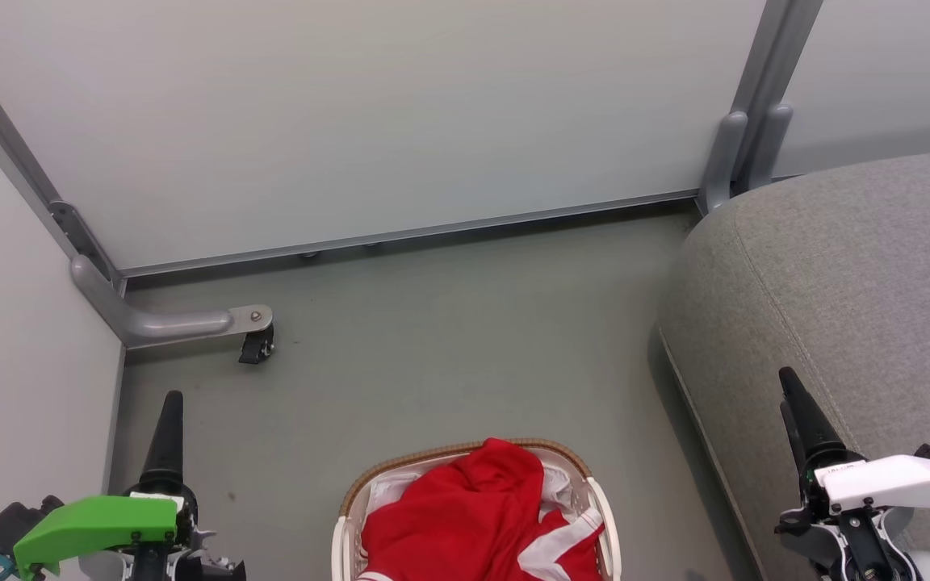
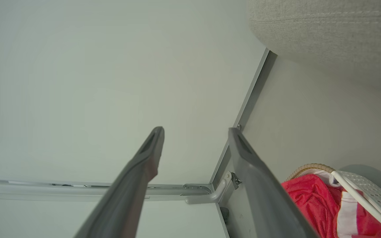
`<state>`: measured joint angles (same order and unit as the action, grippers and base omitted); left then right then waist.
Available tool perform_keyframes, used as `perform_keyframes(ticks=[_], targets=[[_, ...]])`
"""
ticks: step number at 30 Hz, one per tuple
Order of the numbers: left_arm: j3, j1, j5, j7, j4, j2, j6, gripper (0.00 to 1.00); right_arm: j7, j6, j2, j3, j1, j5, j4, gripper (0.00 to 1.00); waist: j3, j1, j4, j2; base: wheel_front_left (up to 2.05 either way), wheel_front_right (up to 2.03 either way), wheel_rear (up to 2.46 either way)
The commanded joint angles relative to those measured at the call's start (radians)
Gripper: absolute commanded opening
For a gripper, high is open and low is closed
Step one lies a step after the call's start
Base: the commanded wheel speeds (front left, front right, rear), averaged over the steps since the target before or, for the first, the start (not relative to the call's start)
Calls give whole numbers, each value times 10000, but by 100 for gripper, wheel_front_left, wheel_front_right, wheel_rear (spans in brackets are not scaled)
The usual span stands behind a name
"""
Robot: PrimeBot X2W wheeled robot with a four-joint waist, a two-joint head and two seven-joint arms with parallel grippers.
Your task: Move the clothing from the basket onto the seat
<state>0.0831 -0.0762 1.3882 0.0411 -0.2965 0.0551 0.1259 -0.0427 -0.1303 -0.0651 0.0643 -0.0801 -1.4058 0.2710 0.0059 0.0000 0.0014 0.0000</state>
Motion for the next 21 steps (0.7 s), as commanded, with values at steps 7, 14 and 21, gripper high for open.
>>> perform_keyframes(ticks=[7, 14, 21], targets=[[-136, -265, -1565, -363, 61, 204, 17, 100, 373, -1, -227, -335, -396, 1533, -189, 100, 19, 0, 3, 0, 0, 0, 0], [-394, -330, -2852, -654, -37, 352, 22, 100, 663, -2, -355, -630, -506, 2872, -182, 100, 41, 0, 19, 0, 0, 0, 0], [-632, -340, -4132, -905, -124, 493, 26, 100, 919, -2, -410, -869, -517, 3958, -107, 100, 57, 0, 49, 0, 0, 0, 0]])
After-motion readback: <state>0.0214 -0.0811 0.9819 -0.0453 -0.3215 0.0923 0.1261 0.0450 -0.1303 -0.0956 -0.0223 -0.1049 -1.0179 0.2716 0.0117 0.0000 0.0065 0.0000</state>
